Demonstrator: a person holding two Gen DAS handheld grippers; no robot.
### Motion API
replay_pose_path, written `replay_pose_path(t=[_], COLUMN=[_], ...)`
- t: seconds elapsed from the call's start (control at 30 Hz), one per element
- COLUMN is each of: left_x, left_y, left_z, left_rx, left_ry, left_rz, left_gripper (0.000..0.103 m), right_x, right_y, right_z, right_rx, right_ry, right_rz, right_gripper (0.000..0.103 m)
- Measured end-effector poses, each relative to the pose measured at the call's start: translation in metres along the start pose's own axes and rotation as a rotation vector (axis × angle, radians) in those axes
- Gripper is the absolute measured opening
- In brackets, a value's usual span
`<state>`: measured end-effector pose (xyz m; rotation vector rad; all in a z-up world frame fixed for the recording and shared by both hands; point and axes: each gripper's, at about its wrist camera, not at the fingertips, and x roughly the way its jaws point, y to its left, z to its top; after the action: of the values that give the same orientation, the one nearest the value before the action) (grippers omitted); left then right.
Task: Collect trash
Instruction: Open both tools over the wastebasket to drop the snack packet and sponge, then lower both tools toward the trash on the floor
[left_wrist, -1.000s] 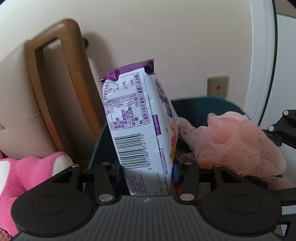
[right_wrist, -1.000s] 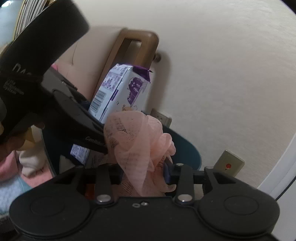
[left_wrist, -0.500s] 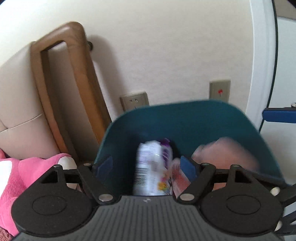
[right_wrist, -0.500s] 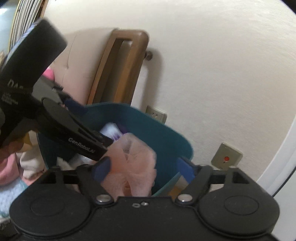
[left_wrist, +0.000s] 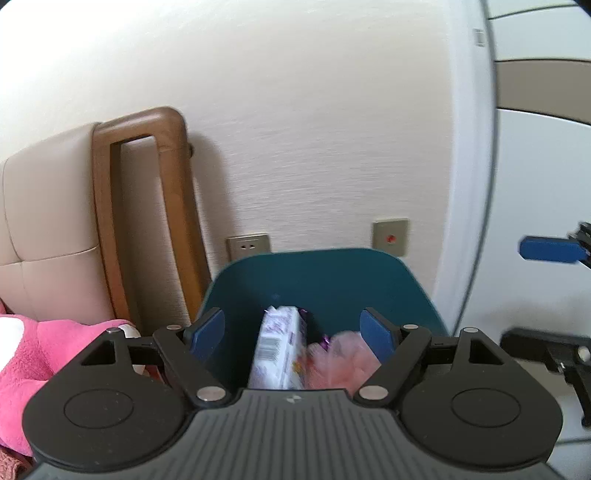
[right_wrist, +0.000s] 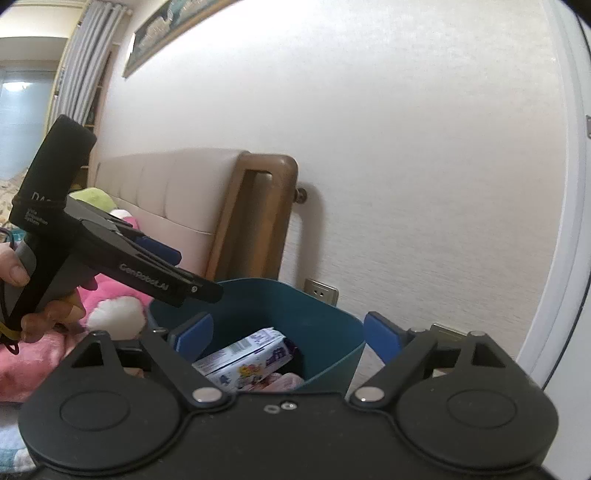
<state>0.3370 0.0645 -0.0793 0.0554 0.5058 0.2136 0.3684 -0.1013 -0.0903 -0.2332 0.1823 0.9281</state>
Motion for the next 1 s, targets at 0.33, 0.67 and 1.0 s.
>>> replay_pose_path(t=[0.33,0.67,1.0], left_x=[-0.051,-0.007,0.094], left_y=[-0.025,-0.051,-0.082], left_z=[-0.059,-0.169,-0.307], left_rx=[0.02,0.028,0.086], left_ry=[-0.019,0.228,0.512], left_rz=[-0.077,-0.173,-0.192], left_gripper=[0.081,0.081,0.081], right_x=[-0.069,-0.078,-0.023], right_y=[0.012,0.026,0.036], right_z=[-0.044,-0.118,-0.222], right_rx=[0.043,0.116,0.252], right_ry=[-0.133,-0.026,0.324], right_rz=[0.036,0.126,0.194], right_gripper=[0.095,0.096,0.096])
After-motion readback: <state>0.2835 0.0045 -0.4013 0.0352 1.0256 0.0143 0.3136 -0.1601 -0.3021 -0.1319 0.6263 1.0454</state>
